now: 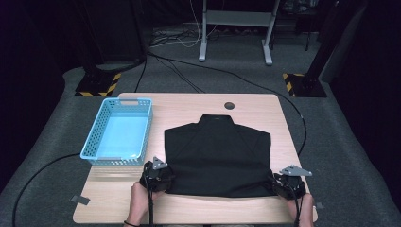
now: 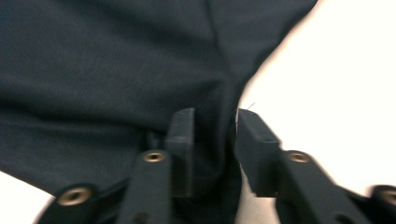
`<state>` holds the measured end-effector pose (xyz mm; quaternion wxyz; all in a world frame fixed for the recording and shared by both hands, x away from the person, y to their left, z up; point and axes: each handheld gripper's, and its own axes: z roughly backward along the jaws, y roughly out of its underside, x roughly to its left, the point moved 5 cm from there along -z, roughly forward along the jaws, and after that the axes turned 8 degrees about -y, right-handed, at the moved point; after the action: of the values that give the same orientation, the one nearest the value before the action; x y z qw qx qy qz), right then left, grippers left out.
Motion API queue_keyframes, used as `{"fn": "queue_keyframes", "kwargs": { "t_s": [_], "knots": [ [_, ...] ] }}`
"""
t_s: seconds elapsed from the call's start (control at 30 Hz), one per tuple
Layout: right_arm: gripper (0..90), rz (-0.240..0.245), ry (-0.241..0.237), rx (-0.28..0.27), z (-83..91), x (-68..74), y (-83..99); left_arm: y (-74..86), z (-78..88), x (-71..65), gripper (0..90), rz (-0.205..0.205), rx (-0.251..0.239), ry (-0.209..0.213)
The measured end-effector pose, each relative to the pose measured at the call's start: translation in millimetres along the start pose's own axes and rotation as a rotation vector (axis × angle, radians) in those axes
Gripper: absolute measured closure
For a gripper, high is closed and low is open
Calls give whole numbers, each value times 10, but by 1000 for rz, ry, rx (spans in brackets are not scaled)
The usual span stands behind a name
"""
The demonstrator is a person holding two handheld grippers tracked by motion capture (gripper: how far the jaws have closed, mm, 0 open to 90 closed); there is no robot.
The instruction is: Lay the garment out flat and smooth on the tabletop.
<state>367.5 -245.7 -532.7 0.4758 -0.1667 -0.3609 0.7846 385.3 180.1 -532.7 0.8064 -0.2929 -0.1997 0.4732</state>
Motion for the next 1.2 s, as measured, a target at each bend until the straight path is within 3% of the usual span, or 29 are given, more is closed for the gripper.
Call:
{"fn": "queue_keyframes", "kwargs": {
  "t_s": [0.07, 0.17, 0.23, 0.37, 0.5, 0.7, 0.8, 0.9, 1.07, 1.2],
  "knots": [
    [544, -8, -20, -34, 86, 0, -97, -79, 73, 26, 495, 11, -25, -9],
    [463, 0, -25, -56, 141, 3, -249, -212, 134, 55, 447, 10, -52, -18],
    [409, 8, -42, -43, 90, -3, -346, -300, 112, 71, 428, 0, -47, -25],
    [408, -8, -81, 11, -147, -43, -470, -423, 76, 76, 405, 5, -44, -14],
    [390, -19, -93, 69, -350, -46, -444, -362, 86, 74, 399, -6, -15, -14],
    [367, -24, -75, 94, -425, -41, -341, -170, 155, 218, 383, 34, 8, -31],
    [349, -23, -65, 91, -442, -46, -305, -124, 221, 302, 379, 64, -13, -46],
    [304, -27, -49, 82, -443, -48, -305, -188, 230, 316, 379, 74, -36, -53],
    [320, -11, -48, 74, -454, -36, -328, -415, 39, 189, 380, 20, -28, -30],
    [398, 7, -53, 97, -493, -30, -329, -485, -237, 140, 380, -20, 47, -38]
  ]
}}
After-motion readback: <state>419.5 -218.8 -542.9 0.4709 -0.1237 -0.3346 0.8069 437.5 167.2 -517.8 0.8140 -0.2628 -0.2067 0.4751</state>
